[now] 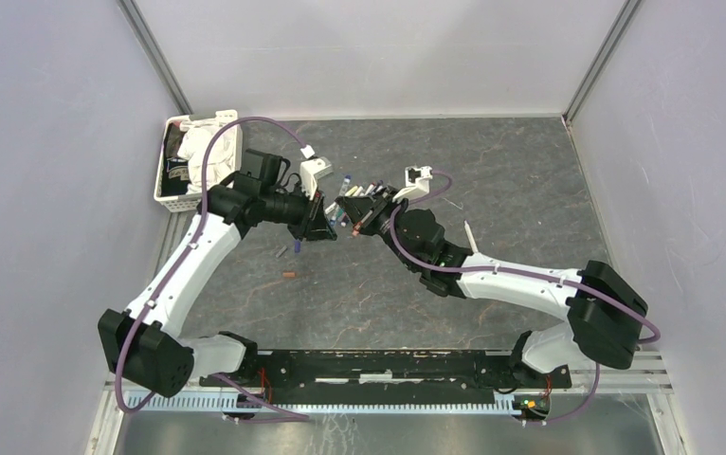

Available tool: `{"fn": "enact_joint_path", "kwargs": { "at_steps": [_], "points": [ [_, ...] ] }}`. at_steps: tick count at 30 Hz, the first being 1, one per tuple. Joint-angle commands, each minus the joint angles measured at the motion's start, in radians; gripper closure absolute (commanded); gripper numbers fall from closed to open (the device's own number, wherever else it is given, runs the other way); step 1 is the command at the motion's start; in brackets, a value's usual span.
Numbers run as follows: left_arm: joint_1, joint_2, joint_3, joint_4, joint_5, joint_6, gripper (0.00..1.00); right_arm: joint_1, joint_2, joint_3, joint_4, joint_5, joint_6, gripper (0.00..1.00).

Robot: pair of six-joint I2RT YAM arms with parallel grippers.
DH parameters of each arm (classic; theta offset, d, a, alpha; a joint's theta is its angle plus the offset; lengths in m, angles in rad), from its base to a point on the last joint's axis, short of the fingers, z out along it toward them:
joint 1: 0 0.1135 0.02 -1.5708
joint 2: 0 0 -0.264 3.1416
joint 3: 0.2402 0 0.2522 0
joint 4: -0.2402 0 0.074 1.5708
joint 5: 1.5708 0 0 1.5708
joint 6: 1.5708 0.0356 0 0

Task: Open the pen caps
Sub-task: Pick up the pen from the center of the board.

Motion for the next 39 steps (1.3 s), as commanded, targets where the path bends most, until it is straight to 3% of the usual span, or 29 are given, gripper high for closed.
{"fn": "enact_joint_path", "kwargs": {
  "at_steps": [1, 4, 8, 13, 19, 23, 31, 39],
  "points": [
    [-0.004, -0.012, 0.000, -0.027, -0.050, 0.080, 0.88, 0.009, -0.047, -0.016, 0.018, 0.051, -0.004, 1.00],
    [-0.005, -0.028, -0.002, -0.060, -0.129, 0.149, 0.95, 0.008, -0.066, -0.013, -0.034, 0.048, -0.037, 0.95],
    [-0.006, -0.063, -0.007, -0.099, -0.256, 0.286, 0.97, -0.042, -0.095, 0.041, -0.189, -0.049, -0.113, 0.64],
    [-0.006, -0.133, -0.061, -0.168, -0.397, 0.548, 0.98, -0.241, -0.092, 0.131, -0.366, -0.466, -0.183, 0.46],
    [-0.014, -0.248, -0.152, -0.241, -0.418, 0.838, 0.95, -0.322, 0.038, 0.277, -0.563, -0.877, -0.329, 0.39],
    [-0.029, -0.255, -0.149, -0.307, -0.429, 0.940, 0.93, -0.314, 0.114, 0.281, -0.530, -1.071, -0.292, 0.38],
    [-0.062, -0.265, -0.172, -0.370, -0.512, 1.082, 0.92, -0.221, 0.212, 0.324, -0.511, -1.178, -0.270, 0.36],
    [-0.095, -0.257, -0.175, -0.370, -0.541, 1.106, 0.93, -0.178, 0.276, 0.323, -0.433, -1.211, -0.198, 0.37]
  ]
}}
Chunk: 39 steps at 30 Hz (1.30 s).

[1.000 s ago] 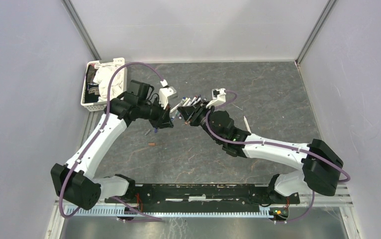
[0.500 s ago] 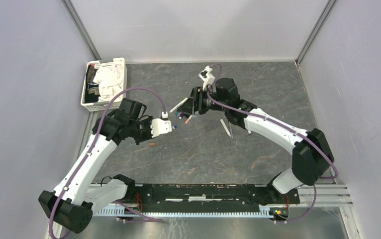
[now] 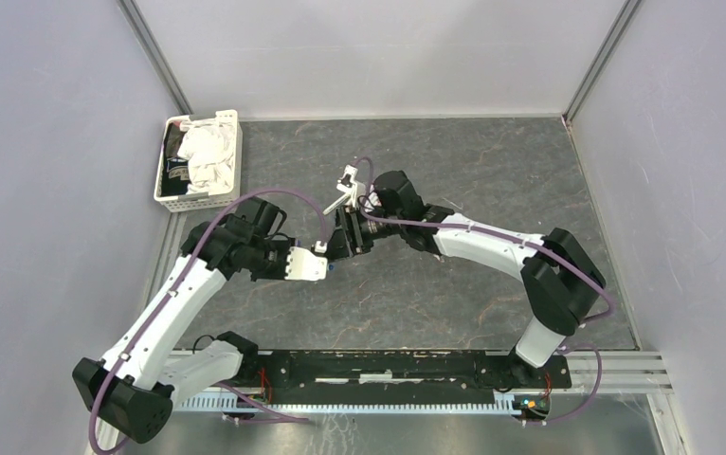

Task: Open the pen caps
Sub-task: Pick up the pen from the center of the board.

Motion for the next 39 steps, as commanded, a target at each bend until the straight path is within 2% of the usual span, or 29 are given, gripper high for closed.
{"fn": "enact_joint_path", "kwargs": {
  "at_steps": [1, 7, 19, 21, 22, 23, 24, 27, 28, 29, 32, 36, 39],
  "points": [
    [-0.023, -0.005, 0.000, -0.004, -0.033, 0.068, 0.93, 0.018, 0.037, 0.061, 0.081, -0.052, 0.042, 0.37],
    [-0.052, 0.007, 0.012, 0.006, -0.045, 0.066, 0.93, 0.045, 0.097, 0.108, 0.094, -0.059, 0.058, 0.38],
    [-0.060, 0.016, 0.023, 0.015, -0.044, 0.081, 0.94, 0.089, 0.170, 0.128, 0.157, -0.111, 0.084, 0.48],
    [-0.061, 0.020, 0.028, 0.017, -0.039, 0.075, 0.93, 0.094, 0.181, 0.145, 0.158, -0.118, 0.084, 0.54],
    [-0.062, 0.022, 0.032, 0.016, -0.036, 0.071, 0.93, 0.095, 0.185, 0.149, 0.159, -0.120, 0.084, 0.61],
    [-0.062, 0.022, 0.038, 0.016, -0.030, 0.066, 0.93, 0.095, 0.186, 0.150, 0.164, -0.121, 0.082, 0.71],
    [-0.062, 0.022, 0.041, 0.017, -0.024, 0.061, 0.92, 0.092, 0.186, 0.149, 0.170, -0.124, 0.079, 0.80],
    [-0.062, 0.018, 0.068, 0.025, 0.014, 0.007, 0.61, 0.083, 0.165, 0.119, 0.211, -0.142, 0.067, 0.97],
    [-0.062, 0.016, 0.082, 0.020, 0.039, -0.009, 0.55, 0.076, 0.151, 0.094, 0.237, -0.152, 0.069, 1.00],
    [-0.062, 0.013, 0.095, 0.016, 0.065, -0.025, 0.45, 0.065, 0.132, 0.068, 0.270, -0.169, 0.071, 1.00],
    [-0.062, 0.008, 0.128, 0.000, 0.132, -0.063, 0.25, 0.025, 0.069, -0.029, 0.383, -0.227, 0.080, 1.00],
    [-0.061, 0.006, 0.155, -0.012, 0.220, -0.106, 0.22, -0.023, -0.033, -0.185, 0.540, -0.282, 0.118, 1.00],
    [-0.062, 0.015, 0.162, -0.021, 0.287, -0.127, 0.22, -0.028, -0.076, -0.238, 0.585, -0.302, 0.123, 1.00]
  ]
}}
